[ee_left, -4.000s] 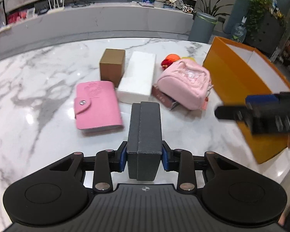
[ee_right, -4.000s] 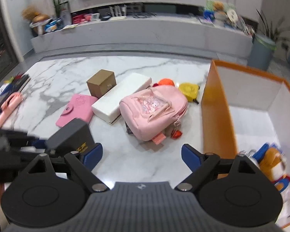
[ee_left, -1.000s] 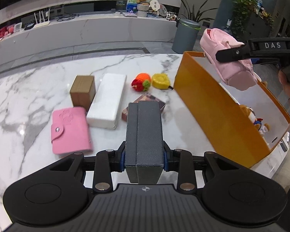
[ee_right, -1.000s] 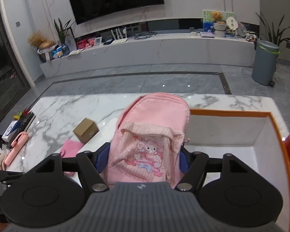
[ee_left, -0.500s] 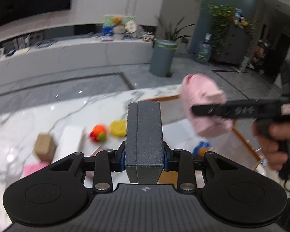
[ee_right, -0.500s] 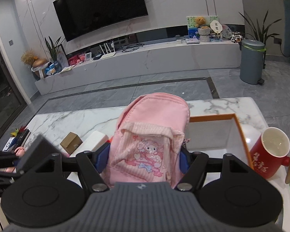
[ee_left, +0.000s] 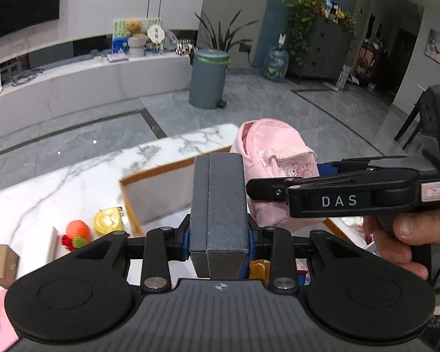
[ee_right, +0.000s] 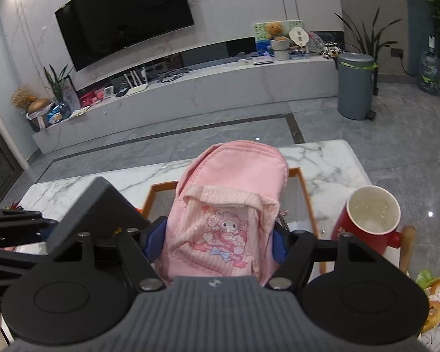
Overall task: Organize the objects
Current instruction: 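Carry the pink backpack and gray box up over the orange-rimmed box, then lower the backpack and gray box into the box and open both grippers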
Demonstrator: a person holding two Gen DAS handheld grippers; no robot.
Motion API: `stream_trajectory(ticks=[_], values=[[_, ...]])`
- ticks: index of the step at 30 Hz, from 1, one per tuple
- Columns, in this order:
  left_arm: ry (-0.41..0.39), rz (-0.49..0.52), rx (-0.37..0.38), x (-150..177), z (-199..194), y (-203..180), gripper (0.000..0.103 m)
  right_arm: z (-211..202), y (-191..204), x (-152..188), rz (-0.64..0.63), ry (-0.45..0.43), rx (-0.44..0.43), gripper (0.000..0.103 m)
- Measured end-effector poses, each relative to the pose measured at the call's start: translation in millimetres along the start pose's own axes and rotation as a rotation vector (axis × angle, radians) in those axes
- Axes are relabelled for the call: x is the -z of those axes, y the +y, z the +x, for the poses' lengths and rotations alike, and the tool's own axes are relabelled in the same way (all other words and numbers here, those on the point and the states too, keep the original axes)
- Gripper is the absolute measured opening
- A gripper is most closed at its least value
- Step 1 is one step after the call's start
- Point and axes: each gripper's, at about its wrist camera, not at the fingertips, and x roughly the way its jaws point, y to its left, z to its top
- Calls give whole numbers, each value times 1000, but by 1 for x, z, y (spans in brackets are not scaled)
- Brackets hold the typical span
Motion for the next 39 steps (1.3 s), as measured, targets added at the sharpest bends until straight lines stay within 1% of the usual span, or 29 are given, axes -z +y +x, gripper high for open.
stream_trajectory(ticks=[3, 6, 9, 11, 16, 24, 26, 32, 36, 39], values=[[34, -2, -8, 2, 19, -1, 38, 11, -2, 4, -15, 26, 5, 71], [73, 35, -48, 6, 33, -7, 38, 24, -4, 8, -33, 64, 15, 71], [133, 52, -62, 14, 50, -7, 38, 38, -6, 14, -55, 115, 33, 71], [159, 63, -70, 18, 57, -9, 38, 47, -7, 18, -68, 155, 38, 71], [175, 58, -70, 24, 60, -6, 38, 61, -10, 25, -96, 200, 43, 71], [200, 100, -93, 26, 66, -7, 38, 68, -5, 32, -106, 218, 47, 71], [201, 136, -109, 28, 68, -10, 38, 71, -4, 34, -116, 231, 52, 71], [234, 218, -136, 28, 79, -20, 38, 77, 0, 35, -135, 230, 73, 71], [244, 296, -177, 33, 83, -26, 38, 81, 4, 38, -165, 236, 85, 71], [250, 332, -189, 34, 85, -28, 38, 83, 7, 39, -179, 240, 91, 72]])
